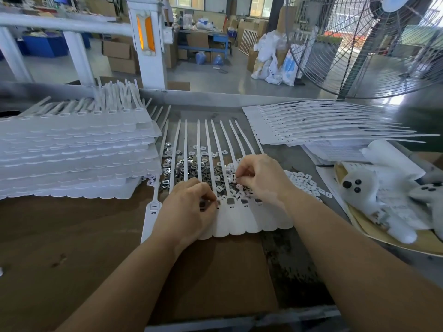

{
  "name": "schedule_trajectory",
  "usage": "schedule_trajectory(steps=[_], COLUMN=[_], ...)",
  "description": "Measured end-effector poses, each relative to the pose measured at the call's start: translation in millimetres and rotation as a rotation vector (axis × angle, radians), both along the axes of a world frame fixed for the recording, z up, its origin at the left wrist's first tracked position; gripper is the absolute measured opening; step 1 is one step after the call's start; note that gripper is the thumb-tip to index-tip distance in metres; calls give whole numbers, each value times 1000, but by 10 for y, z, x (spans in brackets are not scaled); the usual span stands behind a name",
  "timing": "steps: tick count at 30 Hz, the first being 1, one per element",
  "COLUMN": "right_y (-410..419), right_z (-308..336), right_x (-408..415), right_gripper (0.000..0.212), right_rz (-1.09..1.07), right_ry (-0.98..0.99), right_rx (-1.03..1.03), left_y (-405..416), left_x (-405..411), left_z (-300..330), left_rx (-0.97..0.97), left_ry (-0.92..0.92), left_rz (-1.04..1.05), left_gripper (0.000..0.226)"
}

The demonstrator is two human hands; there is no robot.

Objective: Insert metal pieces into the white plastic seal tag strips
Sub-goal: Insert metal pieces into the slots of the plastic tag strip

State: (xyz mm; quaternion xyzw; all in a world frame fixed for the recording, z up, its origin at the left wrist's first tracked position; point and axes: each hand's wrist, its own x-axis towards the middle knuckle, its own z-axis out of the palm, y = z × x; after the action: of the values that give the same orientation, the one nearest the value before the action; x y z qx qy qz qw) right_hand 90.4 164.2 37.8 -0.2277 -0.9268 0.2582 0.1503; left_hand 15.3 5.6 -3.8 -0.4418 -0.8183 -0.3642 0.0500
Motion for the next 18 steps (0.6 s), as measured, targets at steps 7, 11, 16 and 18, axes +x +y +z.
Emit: schedule_trajectory(steps=[7,11,16,18], right_y=[60,72,72,65], right_z=[-34,-37,-36,-43], right_x=[41,53,58,66], right_gripper=[10,10,12,14], right_rz=[-31,-24,-28,-25], right_ry=[22,36,40,15], right_rx=[-6,11,45,75], left_y=[-10,-4,-2,-6], left_x=[7,2,2,0], left_z=[10,10,8,3], left_rx=[1,-10,-6,-3], left_ry=[-8,-2,-6,-9], left_rz=[-6,-5,-4,-3], left_gripper=[3,3,2,3])
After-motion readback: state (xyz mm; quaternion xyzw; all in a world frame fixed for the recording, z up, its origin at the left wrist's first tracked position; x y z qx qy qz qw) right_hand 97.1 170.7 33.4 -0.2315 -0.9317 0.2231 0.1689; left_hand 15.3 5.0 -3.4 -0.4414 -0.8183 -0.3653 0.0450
